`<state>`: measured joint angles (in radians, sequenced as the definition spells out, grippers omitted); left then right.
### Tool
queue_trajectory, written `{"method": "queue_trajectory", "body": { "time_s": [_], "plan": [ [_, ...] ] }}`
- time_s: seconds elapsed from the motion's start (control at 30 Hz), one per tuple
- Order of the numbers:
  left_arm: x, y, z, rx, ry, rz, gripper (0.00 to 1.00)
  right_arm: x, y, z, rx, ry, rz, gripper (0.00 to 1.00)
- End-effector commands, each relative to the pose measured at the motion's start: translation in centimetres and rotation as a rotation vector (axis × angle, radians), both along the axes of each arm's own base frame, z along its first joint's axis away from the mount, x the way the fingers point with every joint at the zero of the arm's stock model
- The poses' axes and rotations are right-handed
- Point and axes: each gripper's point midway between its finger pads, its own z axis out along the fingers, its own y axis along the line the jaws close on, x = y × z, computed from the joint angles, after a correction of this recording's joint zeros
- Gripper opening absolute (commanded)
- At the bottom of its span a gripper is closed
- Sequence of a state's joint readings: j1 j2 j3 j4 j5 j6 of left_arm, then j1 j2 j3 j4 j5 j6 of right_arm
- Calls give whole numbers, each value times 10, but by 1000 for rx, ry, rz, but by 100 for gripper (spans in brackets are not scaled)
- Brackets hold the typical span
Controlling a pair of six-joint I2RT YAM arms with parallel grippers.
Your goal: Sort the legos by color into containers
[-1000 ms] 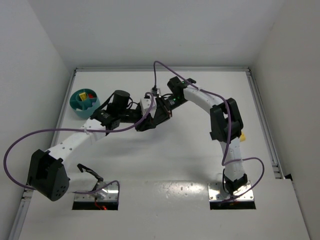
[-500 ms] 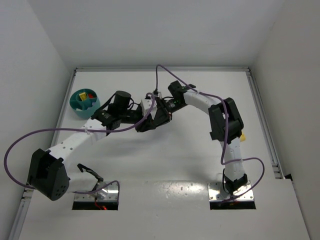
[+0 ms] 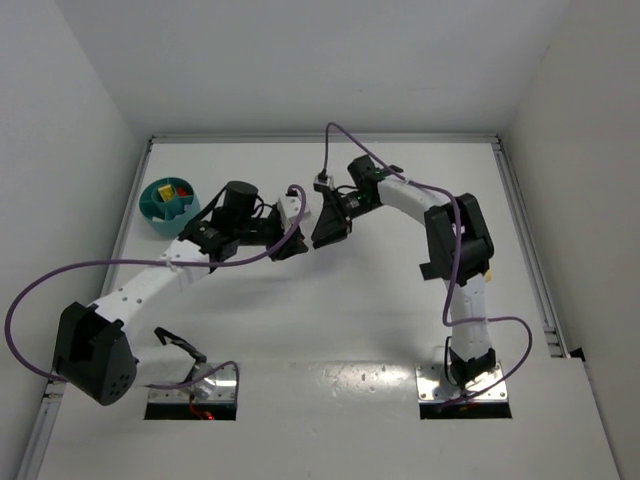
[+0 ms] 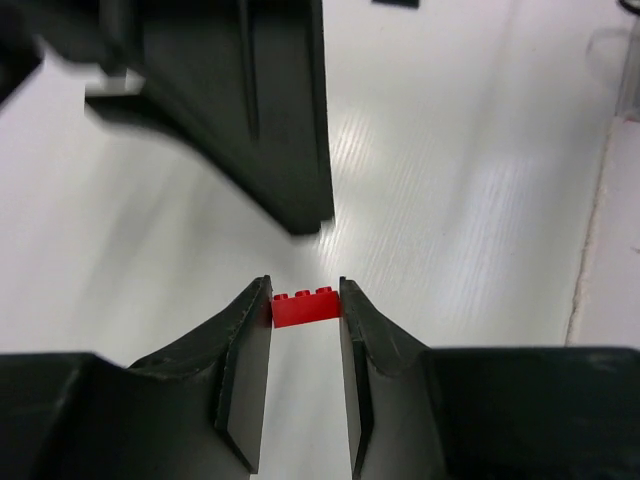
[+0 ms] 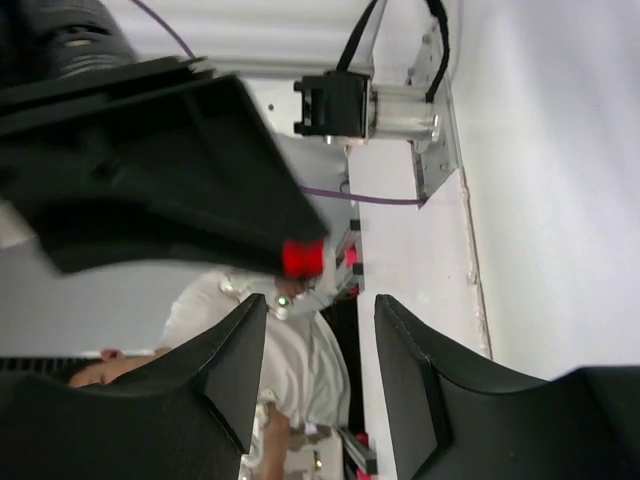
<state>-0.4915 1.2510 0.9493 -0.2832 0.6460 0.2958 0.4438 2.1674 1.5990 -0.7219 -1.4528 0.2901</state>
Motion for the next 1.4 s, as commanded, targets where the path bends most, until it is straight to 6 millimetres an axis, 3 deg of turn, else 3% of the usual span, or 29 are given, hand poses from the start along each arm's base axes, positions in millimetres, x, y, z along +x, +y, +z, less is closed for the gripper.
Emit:
{"method": "queue_trajectory", "body": {
  "time_s": [0.0,0.17,0.3,0.47,0.57,0.63,0.67,0.73,0.77,0.83,0.87,0.97,1.0,1.13,1.37],
  "plan": [
    [2,24,-3,36,-15,62,4,23,-28,49,113,-38,-62,49],
    [-4,38,-13,70,-6,82,4,52,-55,46,80,-82,-163,49],
    [6,56,-10,86,-21,157,4,67,-66,37,-22,-163,-216,49],
    [60,100,22,90,-66,396,4,77,-85,13,-269,-338,-250,49],
    [99,137,26,121,-36,563,4,83,-95,7,-375,-408,-269,49],
    [114,158,22,154,-3,632,3,87,-102,-1,-439,-446,-269,49],
    [132,178,24,149,7,690,3,86,-104,-3,-452,-450,-265,49],
    [143,198,24,158,33,739,3,87,-106,-1,-467,-467,-270,49],
    [153,217,35,149,13,785,3,87,-106,-1,-465,-475,-267,49],
    [166,232,28,166,38,811,3,87,-106,-1,-465,-475,-267,49],
    [173,245,38,173,28,832,3,87,-106,-1,-465,-475,-267,49],
    [184,267,16,252,105,859,5,86,-107,-2,-466,-475,-261,49],
    [191,282,26,254,86,885,5,86,-107,-2,-466,-475,-261,49],
    [200,311,22,273,92,932,5,84,-106,-3,-457,-472,-254,49],
    [211,333,5,314,130,958,7,79,-104,-14,-468,-438,-233,49]
  ]
}}
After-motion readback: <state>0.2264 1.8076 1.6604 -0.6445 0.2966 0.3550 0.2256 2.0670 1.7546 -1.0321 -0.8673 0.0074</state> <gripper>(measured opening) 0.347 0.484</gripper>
